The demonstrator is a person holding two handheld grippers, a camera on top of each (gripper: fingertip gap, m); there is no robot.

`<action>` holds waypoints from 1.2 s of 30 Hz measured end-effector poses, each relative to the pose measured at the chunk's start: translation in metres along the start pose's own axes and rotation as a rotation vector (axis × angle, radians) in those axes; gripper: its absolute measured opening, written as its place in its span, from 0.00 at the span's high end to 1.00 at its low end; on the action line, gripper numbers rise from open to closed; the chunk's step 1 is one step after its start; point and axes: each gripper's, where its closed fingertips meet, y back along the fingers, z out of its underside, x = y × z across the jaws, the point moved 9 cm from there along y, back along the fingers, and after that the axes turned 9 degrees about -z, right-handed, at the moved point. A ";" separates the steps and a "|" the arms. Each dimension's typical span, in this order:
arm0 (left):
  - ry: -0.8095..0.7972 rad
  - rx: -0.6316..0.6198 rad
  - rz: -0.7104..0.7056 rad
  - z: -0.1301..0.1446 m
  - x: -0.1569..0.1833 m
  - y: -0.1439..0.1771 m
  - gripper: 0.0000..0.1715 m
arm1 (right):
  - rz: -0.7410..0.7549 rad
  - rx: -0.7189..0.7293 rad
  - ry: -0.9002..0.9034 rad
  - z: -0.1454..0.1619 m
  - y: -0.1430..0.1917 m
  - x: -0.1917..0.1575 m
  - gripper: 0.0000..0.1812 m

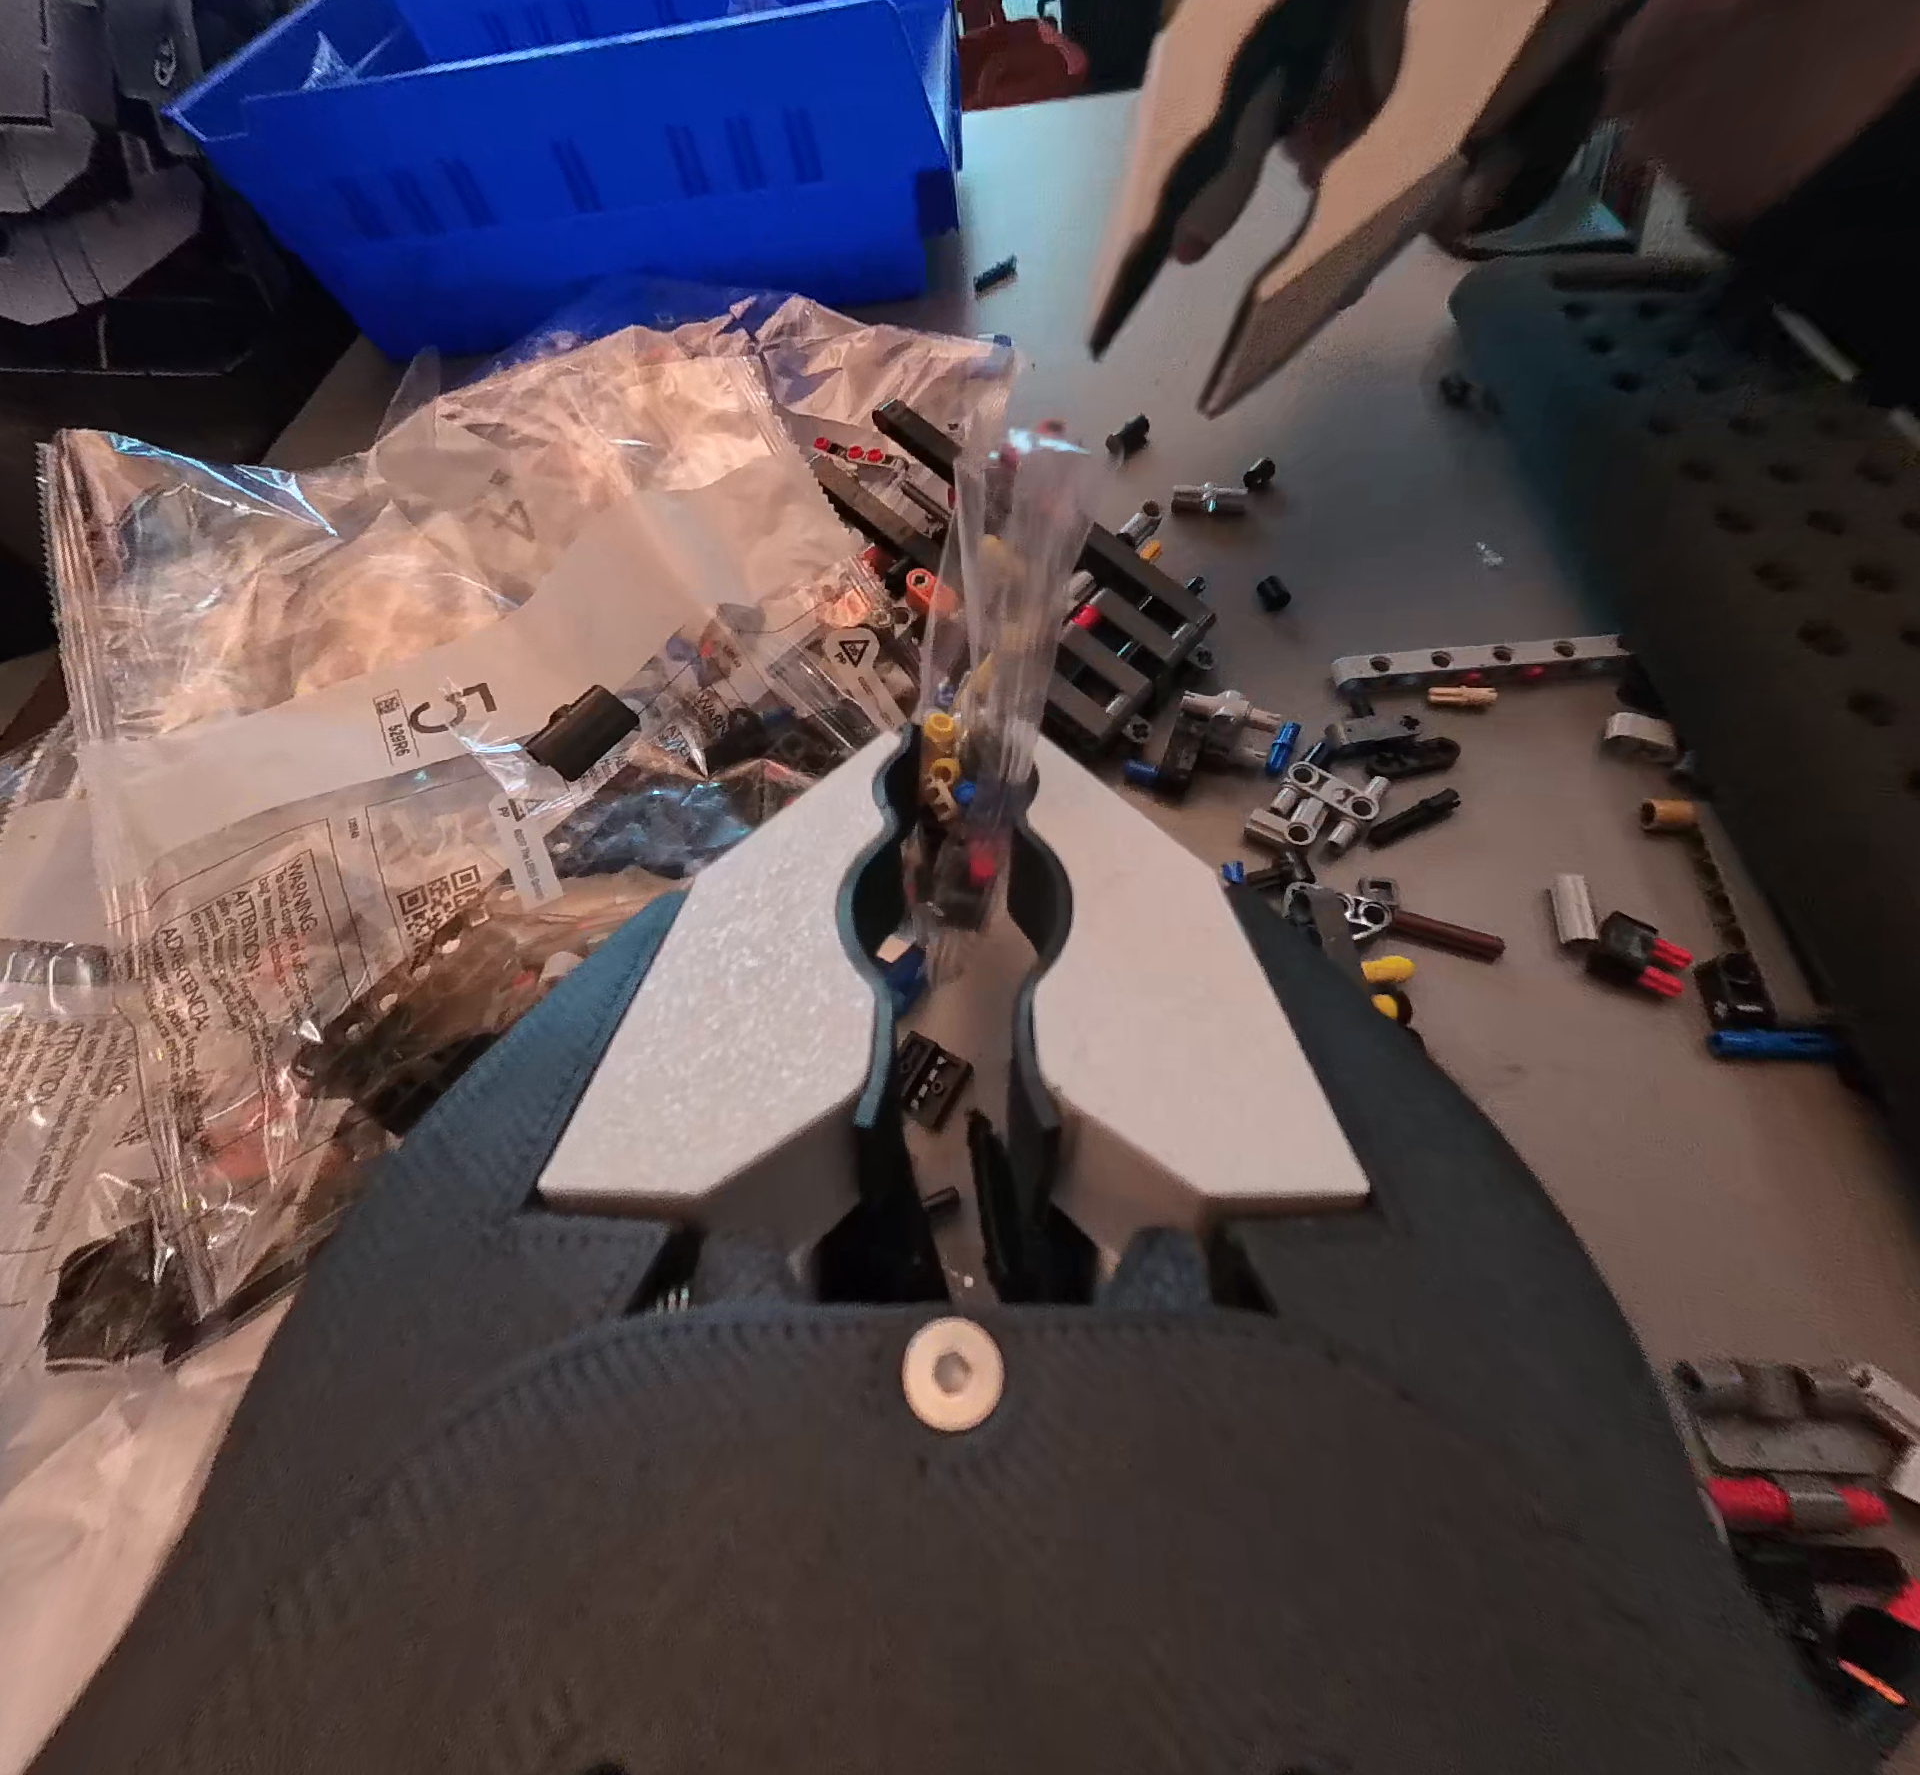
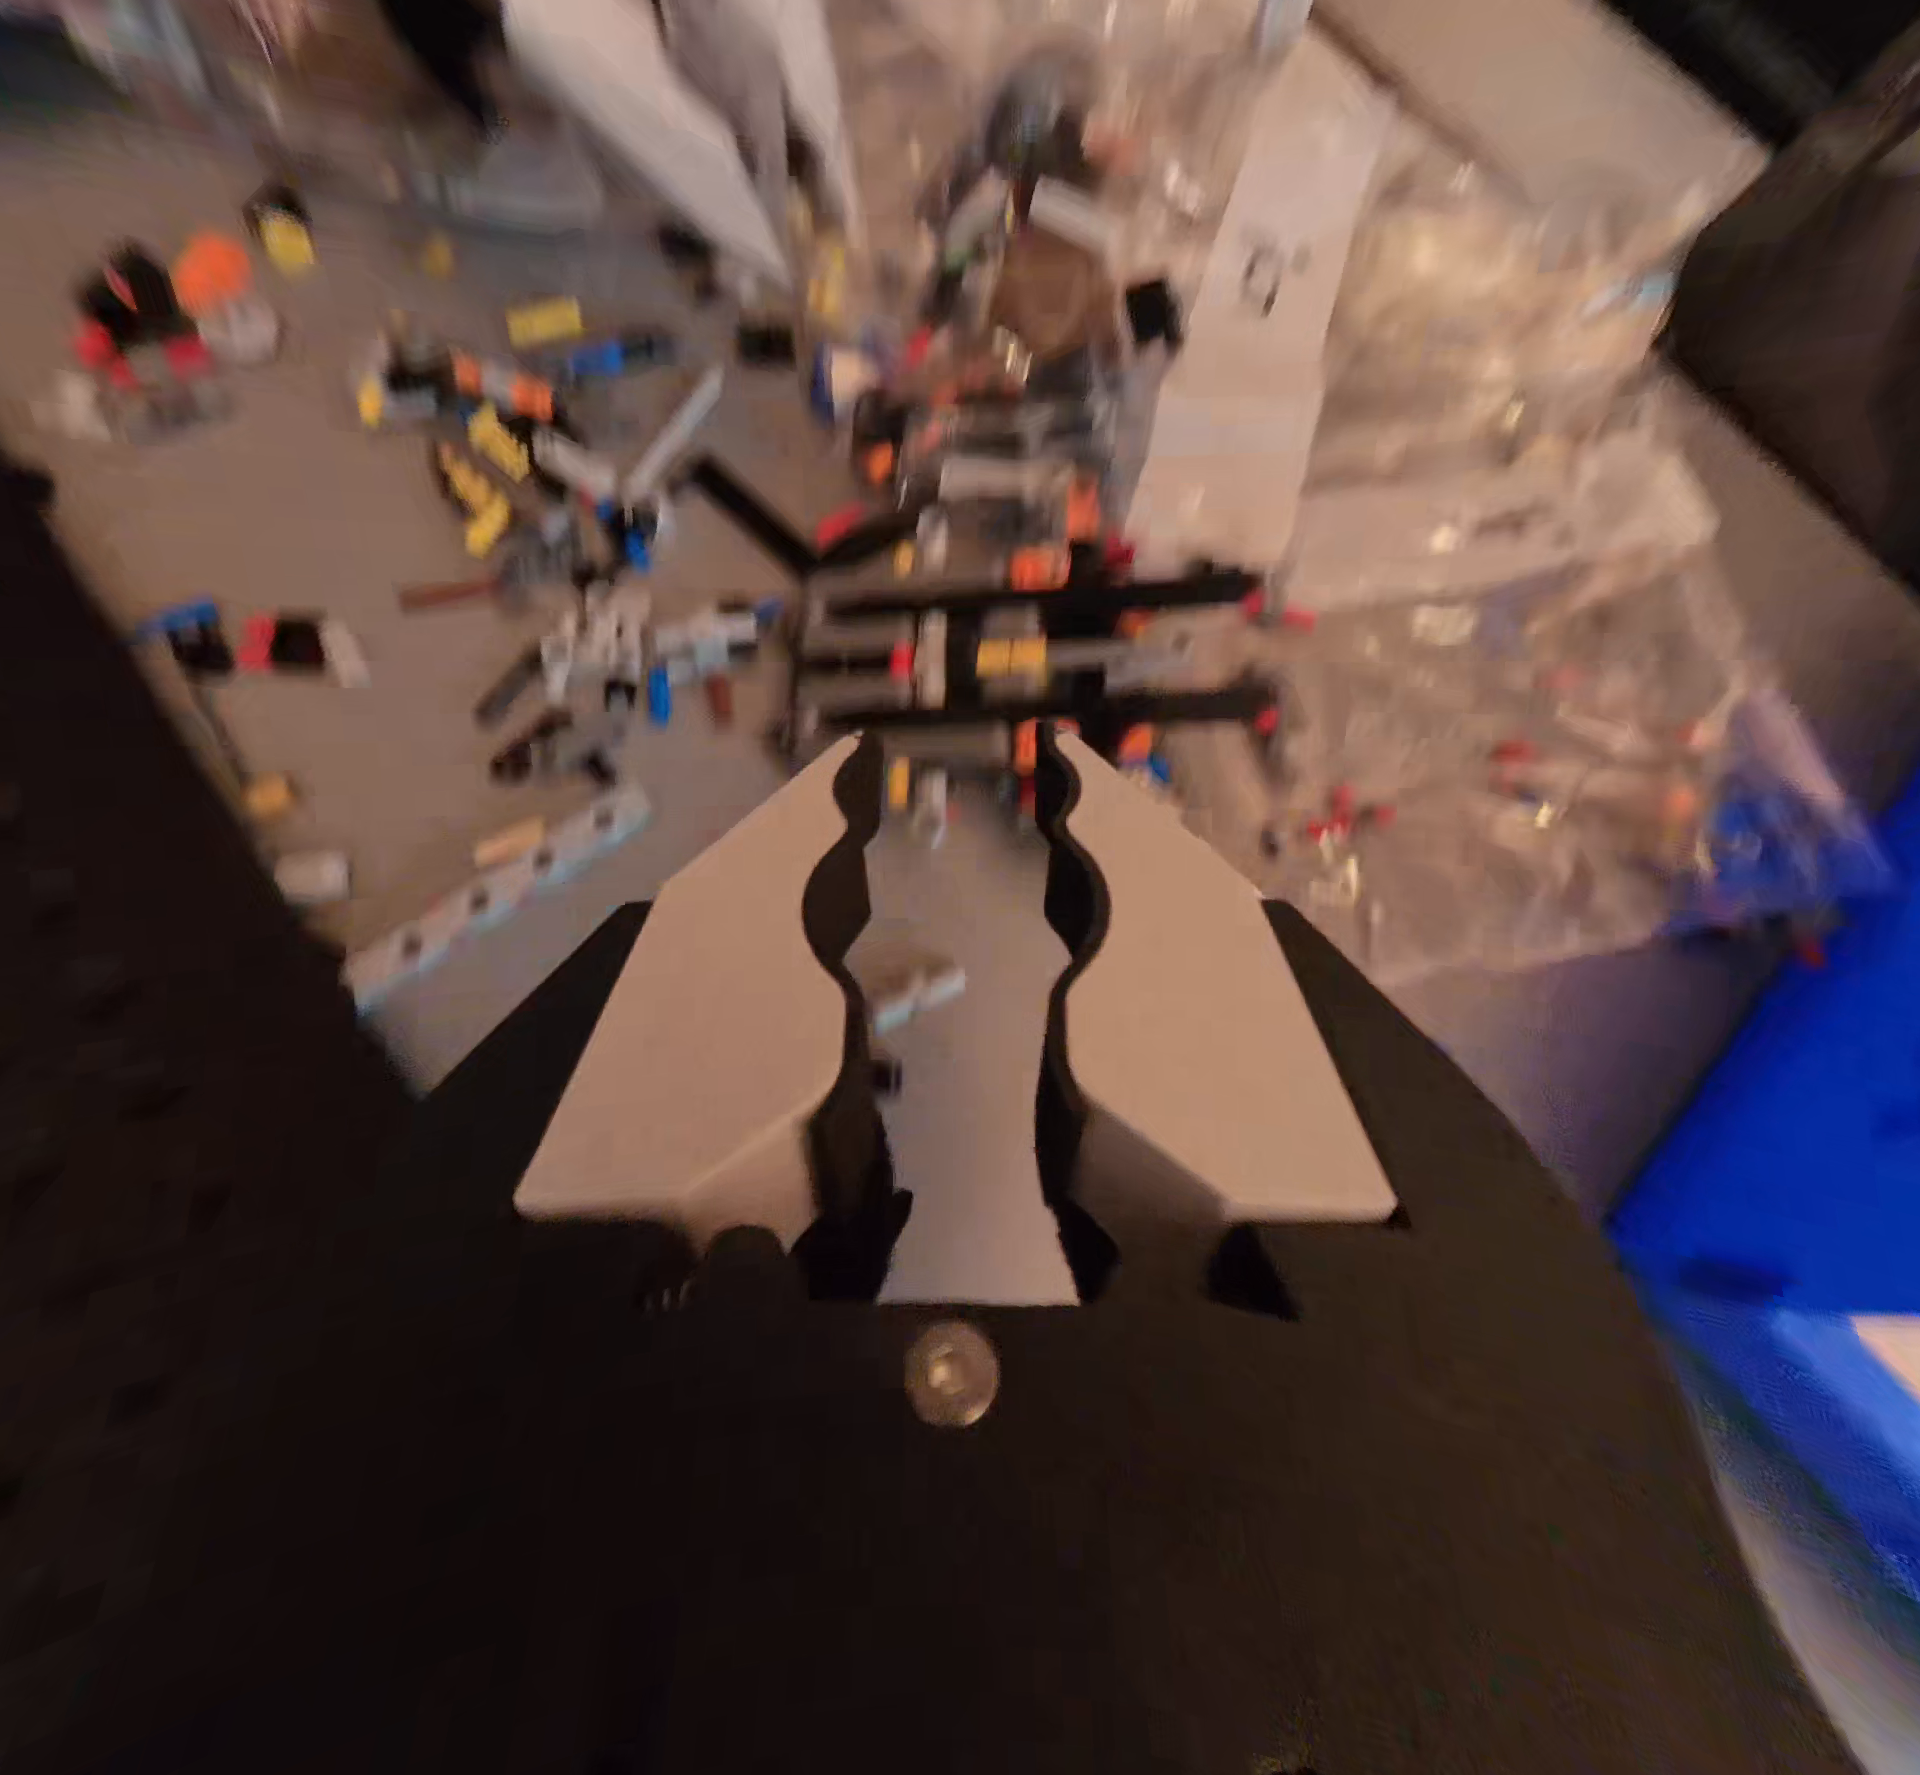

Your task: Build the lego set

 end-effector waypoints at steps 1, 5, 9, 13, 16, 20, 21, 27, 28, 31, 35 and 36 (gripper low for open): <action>-0.009 -0.012 0.000 0.001 0.001 -0.001 0.93 | 0.005 -0.064 0.001 0.010 0.002 -0.005 0.84; -0.019 -0.031 0.009 0.003 0.003 -0.005 0.93 | 0.043 -0.210 -0.045 0.038 0.004 -0.012 0.86; -0.030 -0.051 0.021 0.005 0.006 -0.008 0.93 | 0.044 -0.254 -0.087 0.056 0.001 -0.013 0.89; -0.024 -0.056 0.027 0.007 0.006 -0.009 0.93 | 0.030 -0.243 -0.092 0.059 0.002 -0.016 0.98; -0.028 -0.069 0.036 0.008 0.007 -0.012 0.93 | 0.025 -0.232 -0.095 0.061 0.003 -0.016 0.98; -0.031 -0.067 0.046 0.008 0.009 -0.013 0.93 | 0.054 -0.108 -0.073 0.038 0.010 -0.015 0.98; -0.030 -0.068 0.048 0.008 0.009 -0.013 0.93 | 0.051 -0.057 -0.051 0.026 0.010 -0.017 0.98; -0.034 -0.084 0.071 0.011 0.013 -0.017 0.93 | -0.022 0.124 0.067 -0.044 -0.017 -0.025 0.98; -0.033 -0.085 0.072 0.011 0.013 -0.018 0.93 | -0.041 0.128 0.083 -0.051 -0.023 -0.026 0.98; -0.032 -0.083 0.075 0.011 0.013 -0.017 0.93 | -0.031 0.114 0.102 -0.064 -0.039 -0.024 0.98; -0.038 -0.083 0.079 0.010 0.014 -0.018 0.93 | -0.011 0.147 0.103 -0.073 -0.044 -0.022 0.98; -0.040 -0.083 0.078 0.010 0.014 -0.018 0.93 | -0.015 0.148 0.099 -0.074 -0.044 -0.021 0.98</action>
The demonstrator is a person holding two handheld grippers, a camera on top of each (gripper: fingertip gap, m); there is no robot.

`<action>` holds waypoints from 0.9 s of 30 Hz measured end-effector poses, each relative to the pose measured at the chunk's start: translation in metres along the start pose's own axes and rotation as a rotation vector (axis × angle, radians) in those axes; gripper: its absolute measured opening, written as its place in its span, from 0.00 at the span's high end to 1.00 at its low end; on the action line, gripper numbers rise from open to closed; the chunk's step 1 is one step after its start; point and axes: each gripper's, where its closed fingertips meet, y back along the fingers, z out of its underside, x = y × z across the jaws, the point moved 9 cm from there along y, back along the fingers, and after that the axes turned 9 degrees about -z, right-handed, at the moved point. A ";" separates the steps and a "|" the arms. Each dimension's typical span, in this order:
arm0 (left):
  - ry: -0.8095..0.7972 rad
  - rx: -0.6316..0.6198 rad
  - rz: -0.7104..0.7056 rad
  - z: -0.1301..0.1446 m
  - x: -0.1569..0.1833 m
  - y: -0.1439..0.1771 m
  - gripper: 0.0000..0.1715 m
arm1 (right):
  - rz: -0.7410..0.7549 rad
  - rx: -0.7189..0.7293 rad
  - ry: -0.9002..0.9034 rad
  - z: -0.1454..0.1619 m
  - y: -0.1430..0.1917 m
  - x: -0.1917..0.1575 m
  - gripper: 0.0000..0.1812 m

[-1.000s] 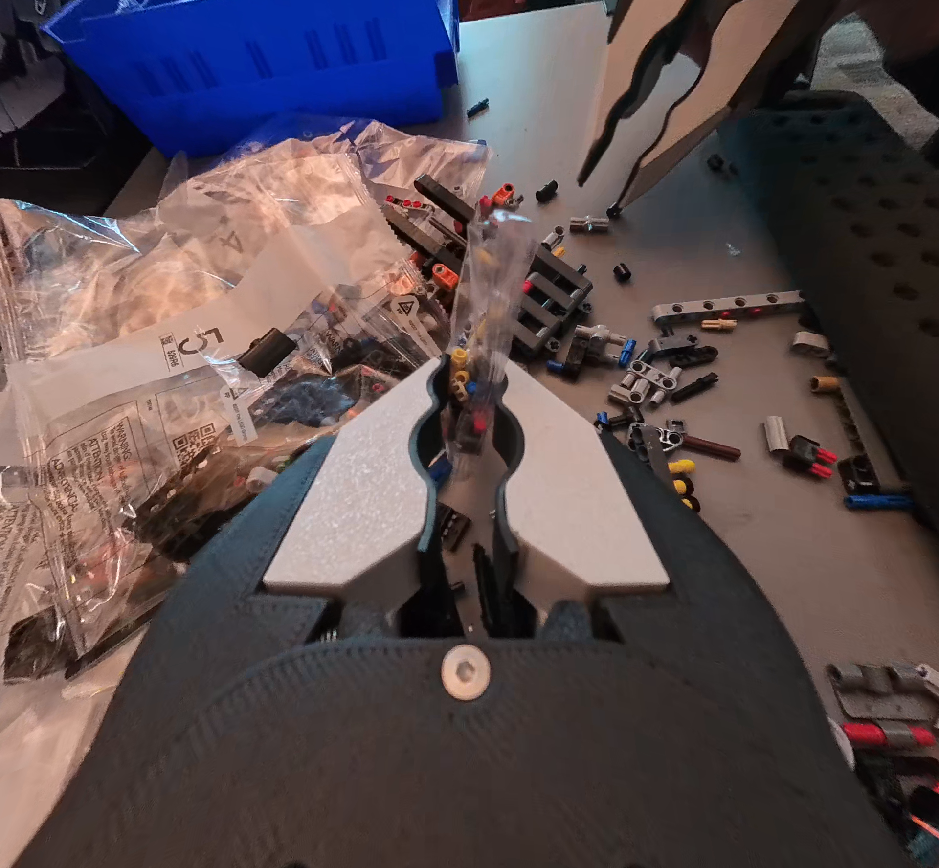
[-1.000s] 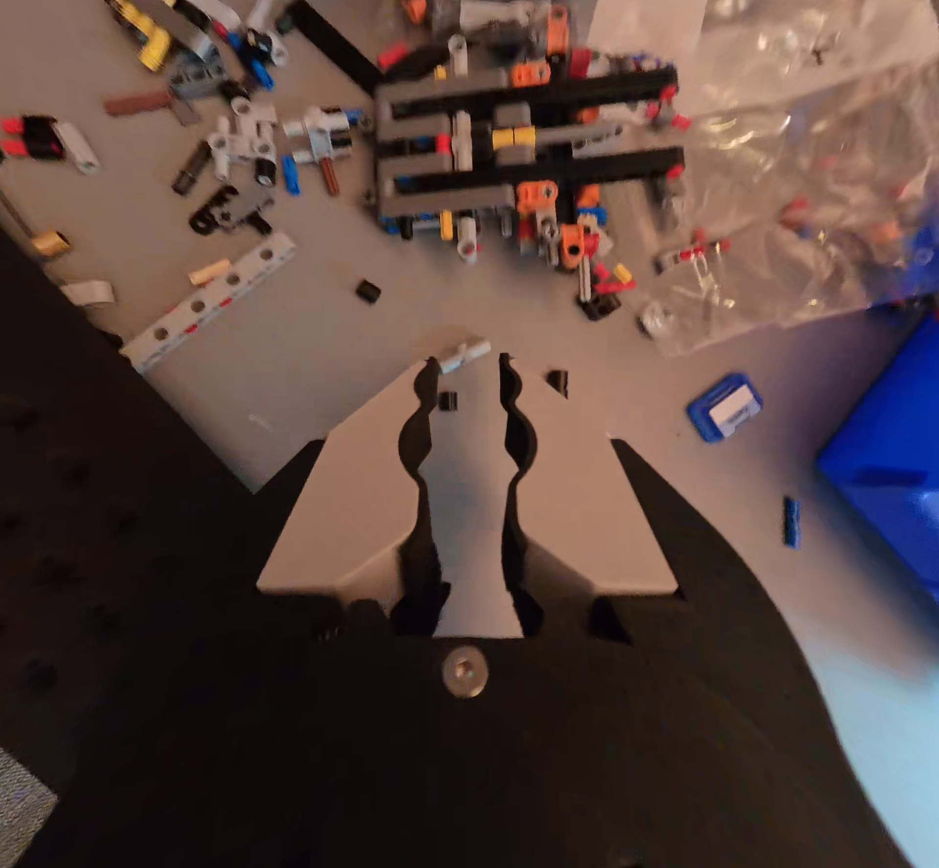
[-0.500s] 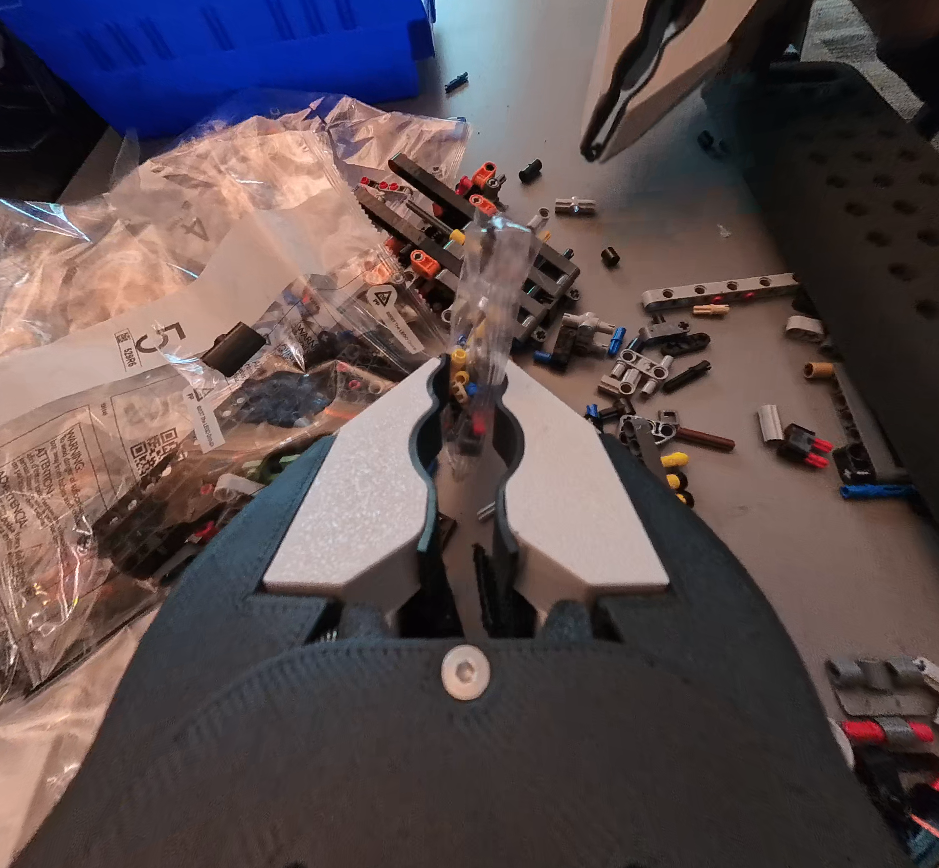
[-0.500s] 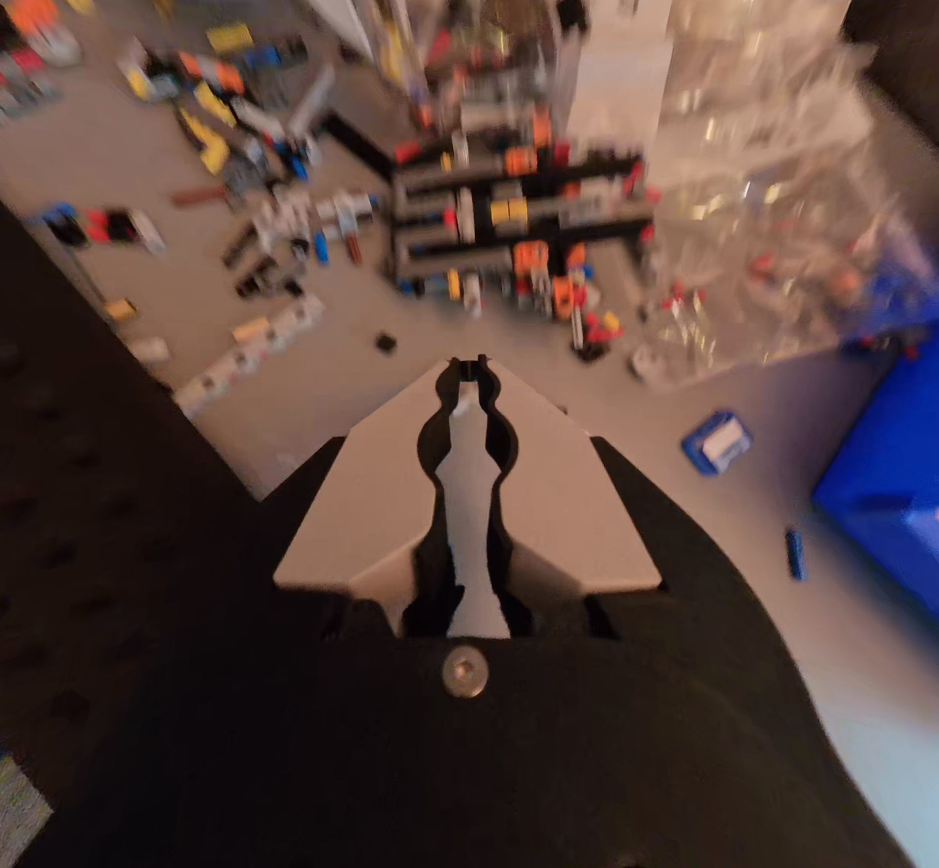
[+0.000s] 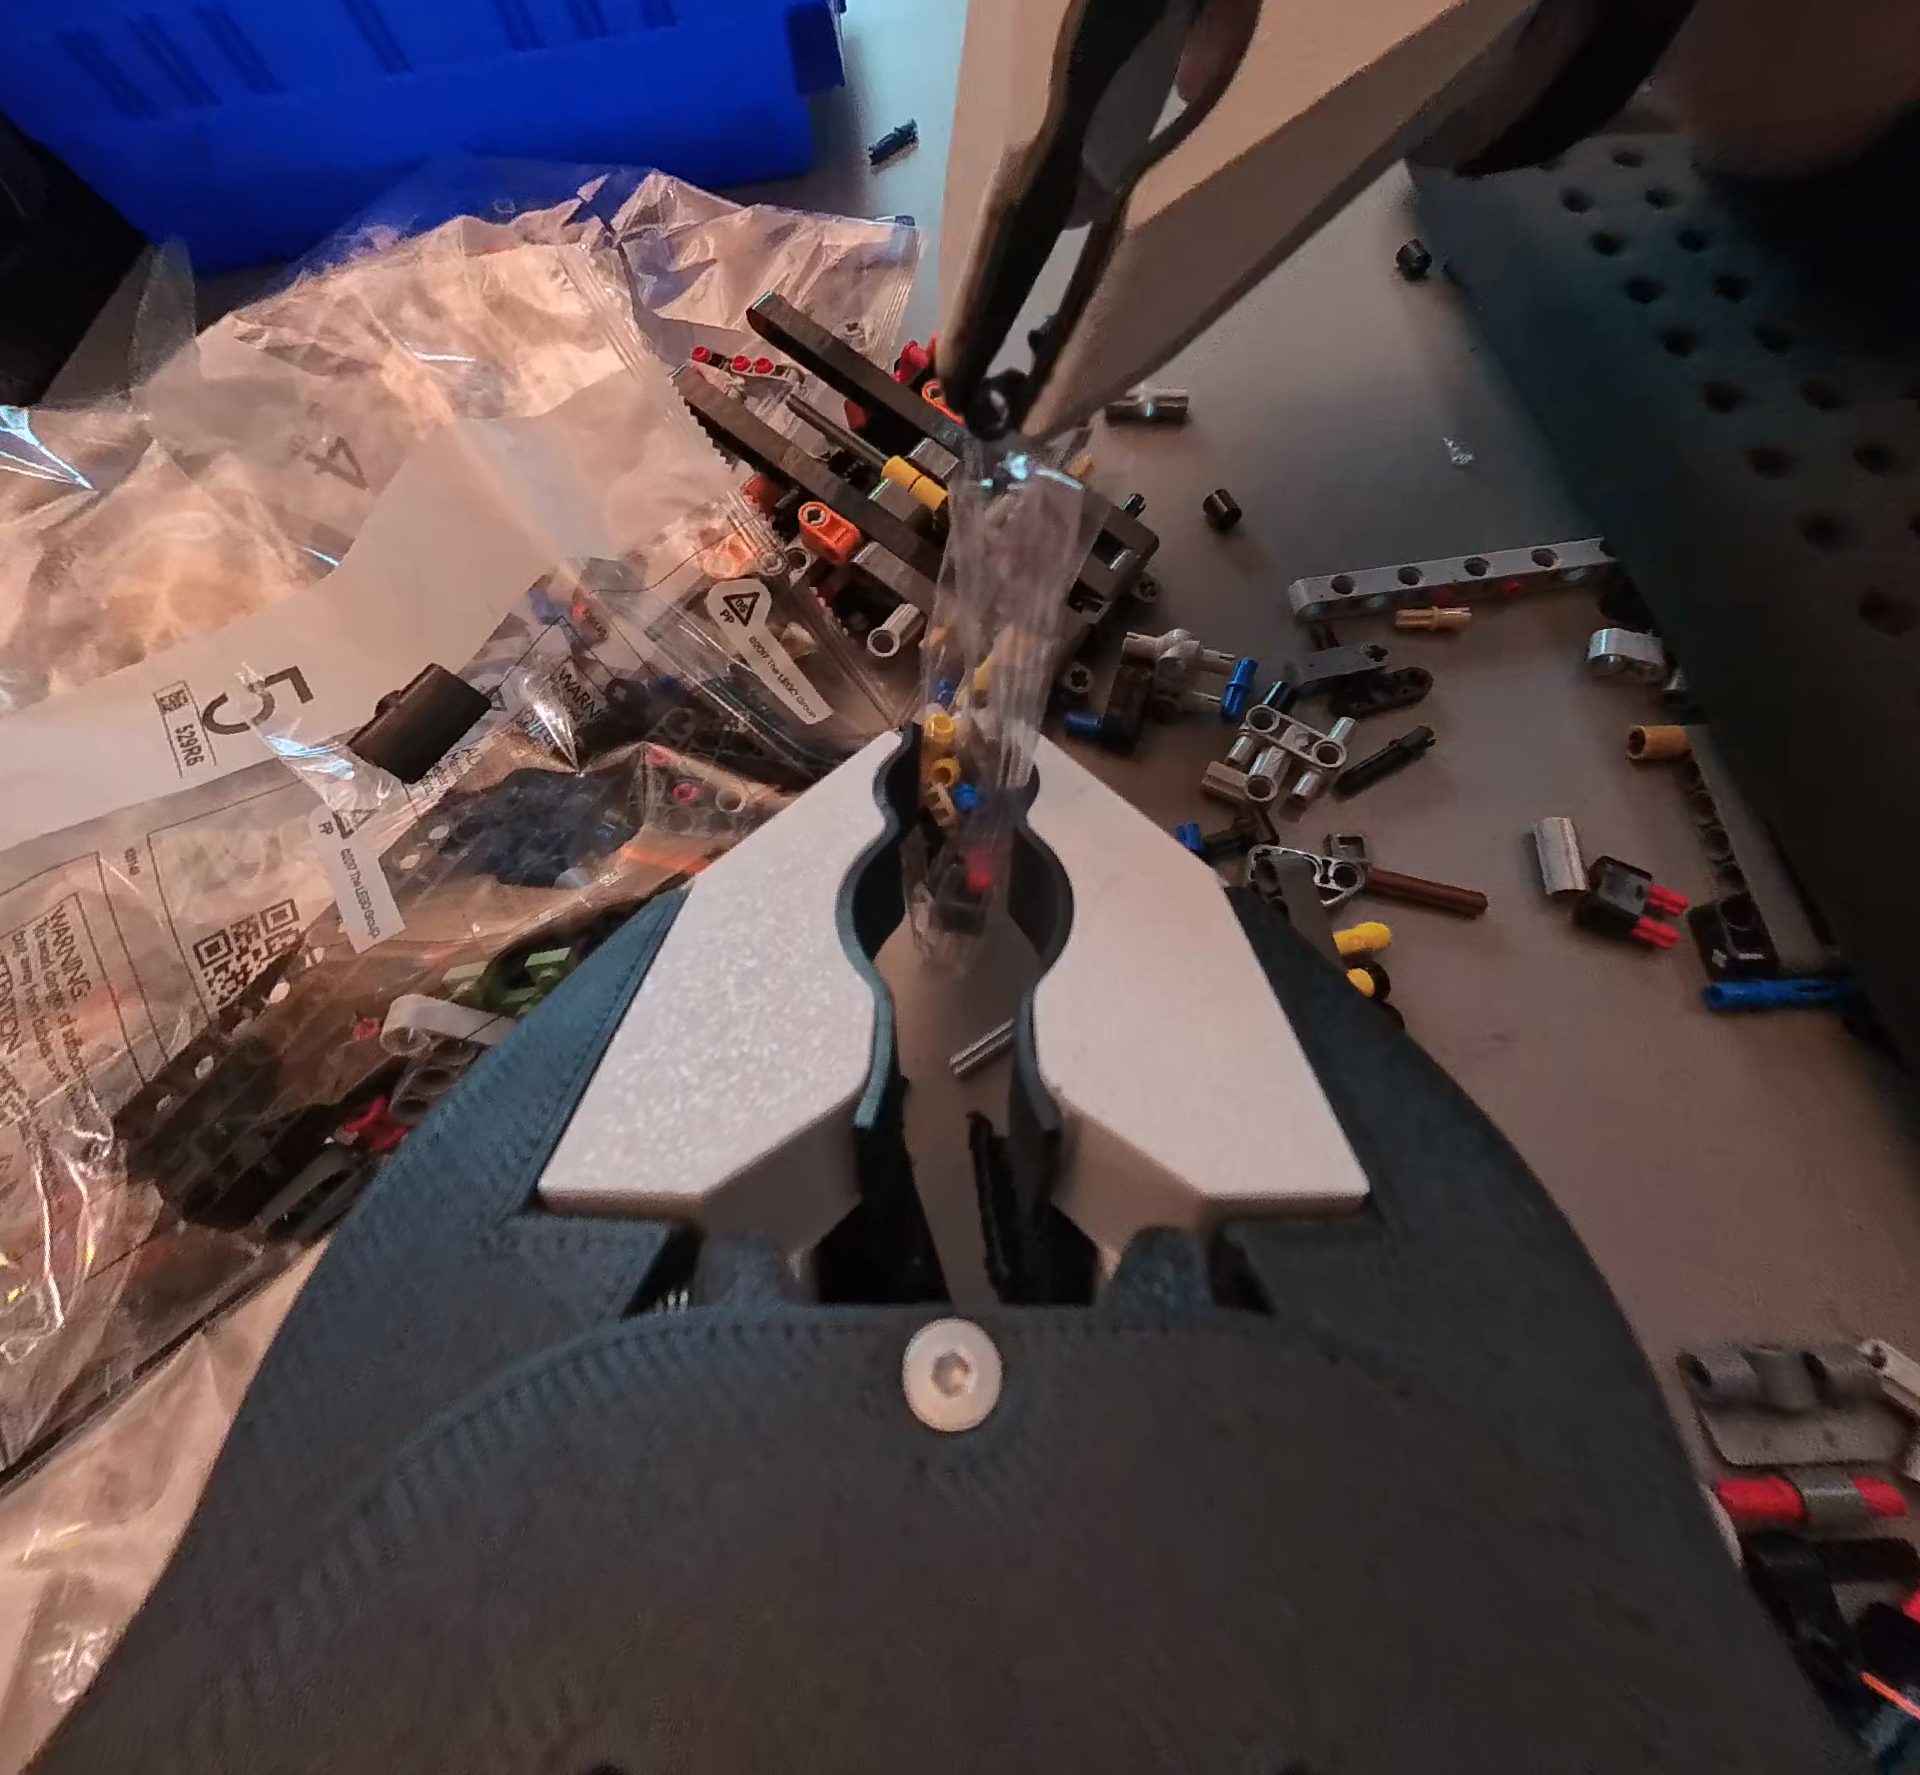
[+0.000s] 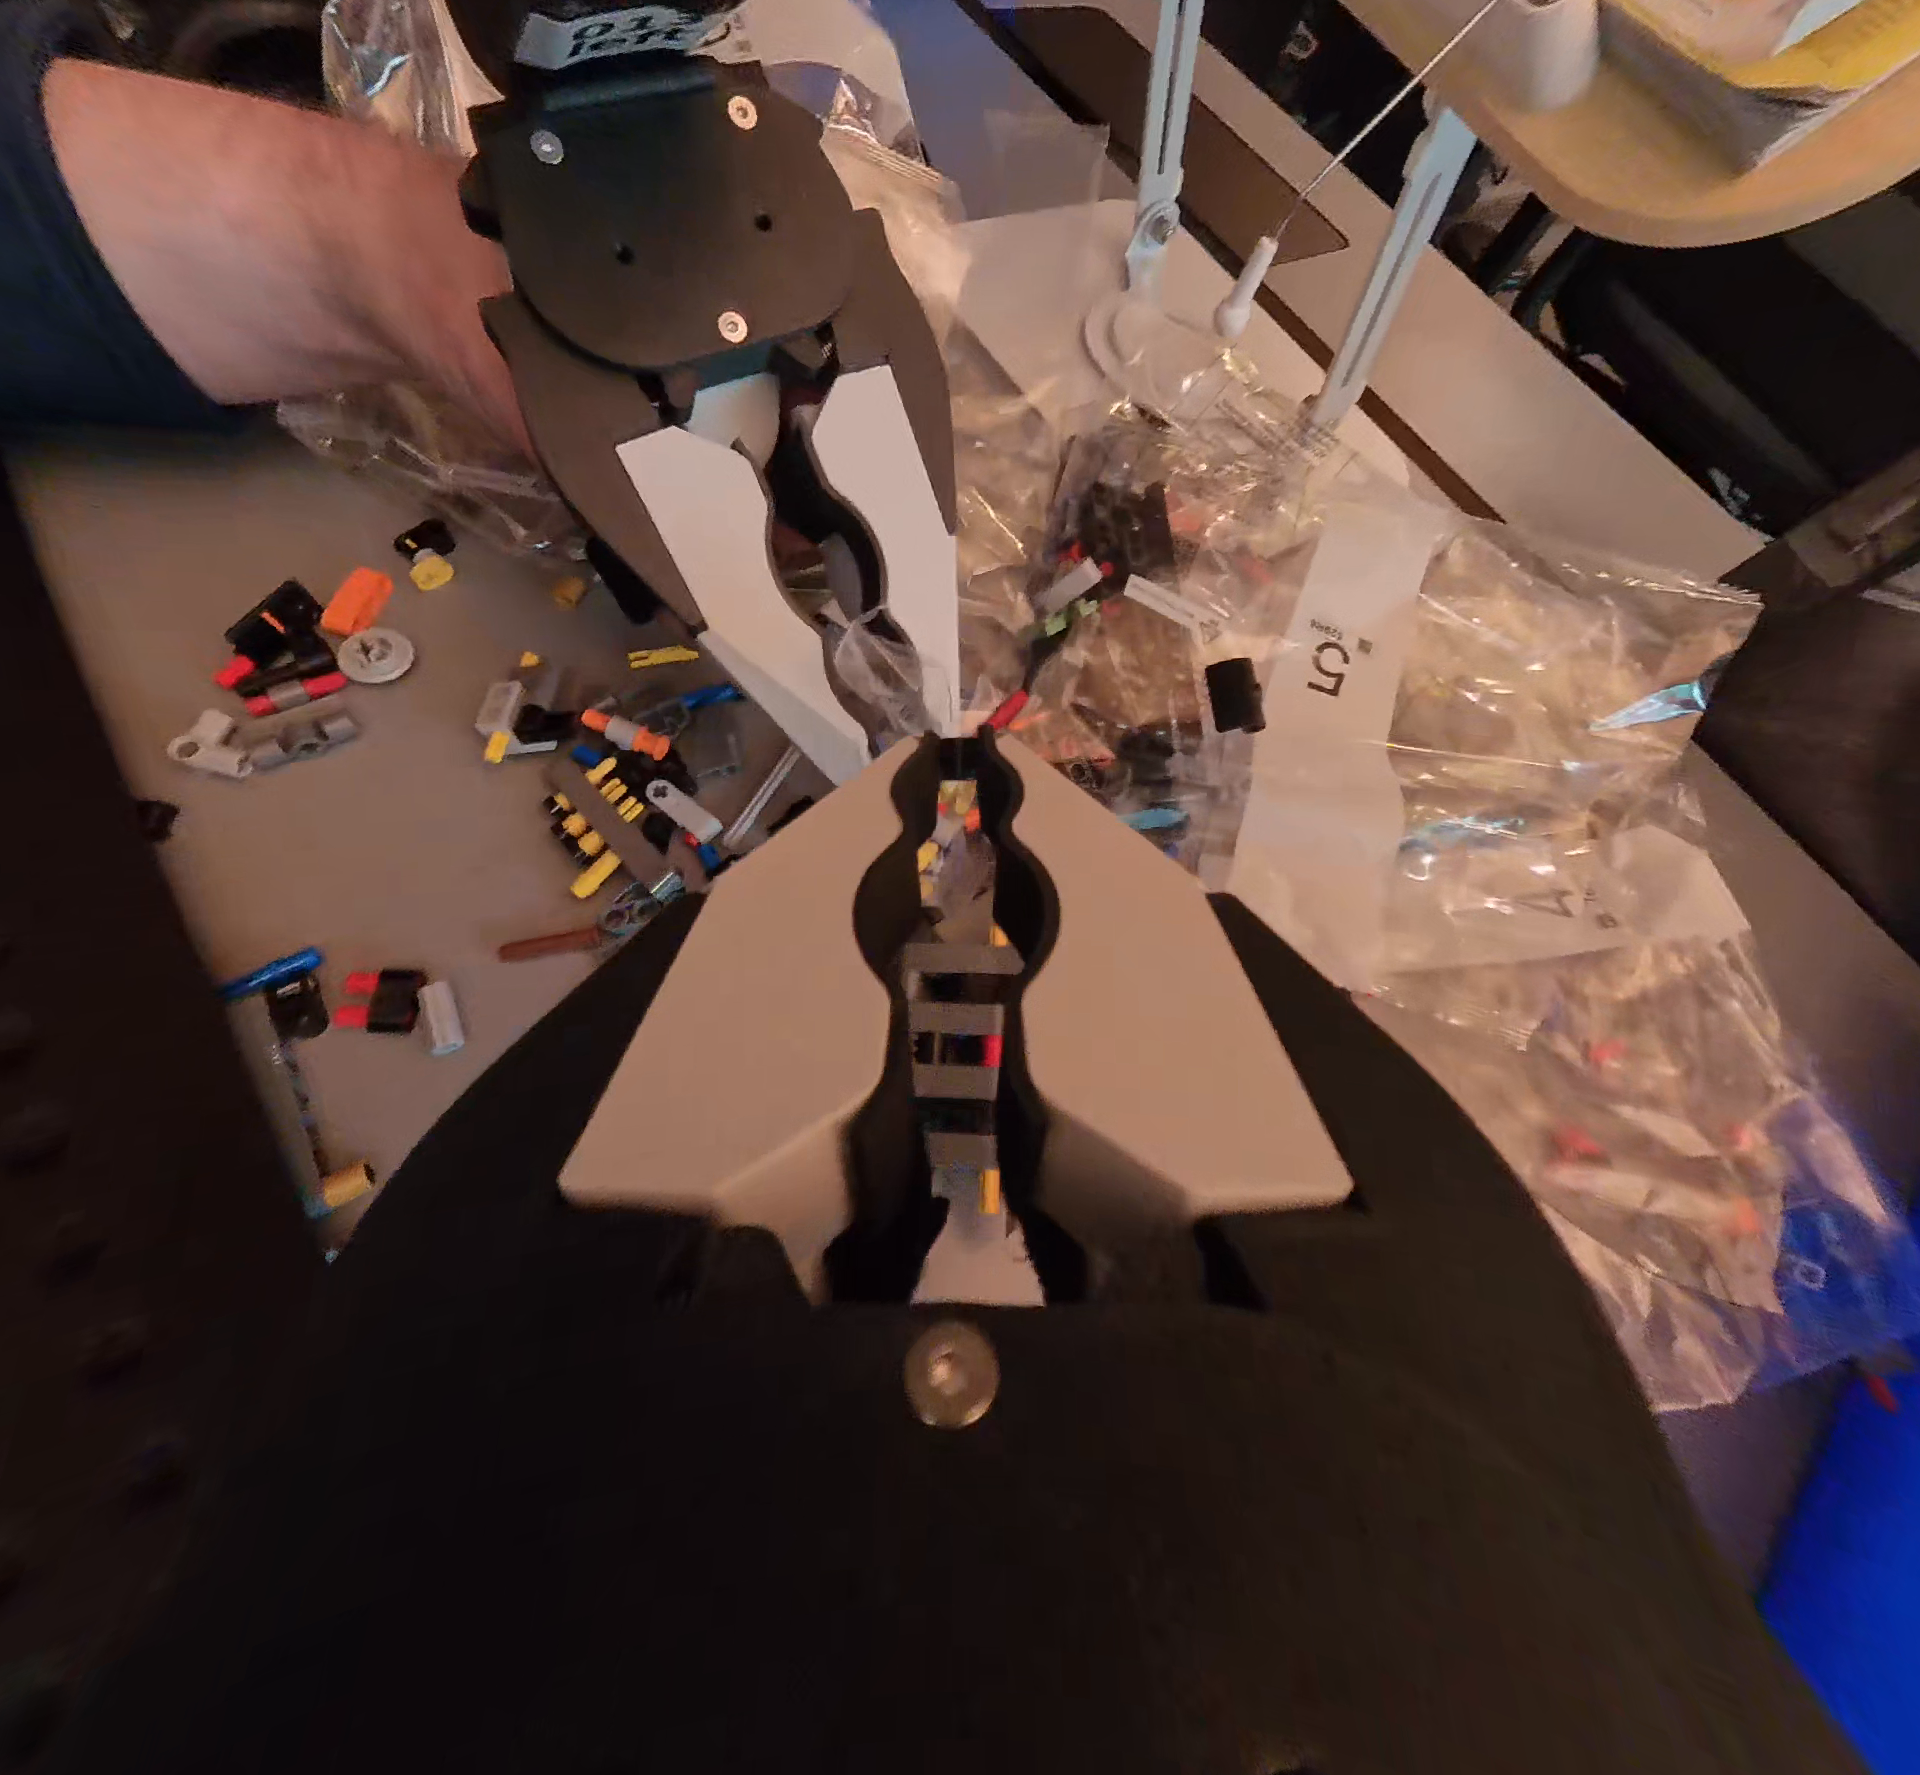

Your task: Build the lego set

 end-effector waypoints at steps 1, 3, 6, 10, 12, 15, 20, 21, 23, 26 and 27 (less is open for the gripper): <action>-0.001 0.002 -0.001 0.000 0.000 0.000 0.93 | -0.009 0.004 -0.008 0.000 -0.001 0.001 0.98; -0.002 0.003 0.001 0.000 0.000 0.000 0.93 | -0.021 0.005 -0.030 0.003 -0.005 0.002 0.98; 0.000 0.002 0.002 0.000 0.000 0.000 0.93 | 0.027 -0.028 -0.026 0.007 -0.008 0.006 0.95; 0.001 0.000 0.004 0.001 0.000 0.000 0.93 | 0.020 -0.019 -0.021 0.007 -0.008 0.005 0.94; 0.004 0.002 0.005 0.001 0.000 0.000 0.93 | 0.007 -0.002 -0.039 0.007 -0.006 0.006 0.92; 0.005 0.003 0.005 0.001 0.000 0.000 0.93 | 0.027 0.032 -0.056 0.008 0.001 0.010 0.91; 0.003 0.003 0.004 0.000 0.000 0.000 0.93 | 0.048 0.007 -0.072 0.021 0.034 0.005 0.92; 0.004 0.002 0.005 0.000 0.000 0.000 0.93 | 0.050 -0.008 -0.086 0.027 0.042 0.004 0.92; 0.005 0.001 0.006 0.001 0.000 -0.001 0.93 | 0.035 -0.064 -0.124 0.044 0.056 0.000 0.92; 0.006 -0.004 0.009 0.002 0.000 -0.002 0.93 | 0.027 -0.185 -0.166 0.073 0.068 -0.005 0.91; 0.003 -0.008 0.010 0.002 0.001 -0.003 0.93 | 0.025 -0.206 -0.167 0.079 0.069 -0.006 0.91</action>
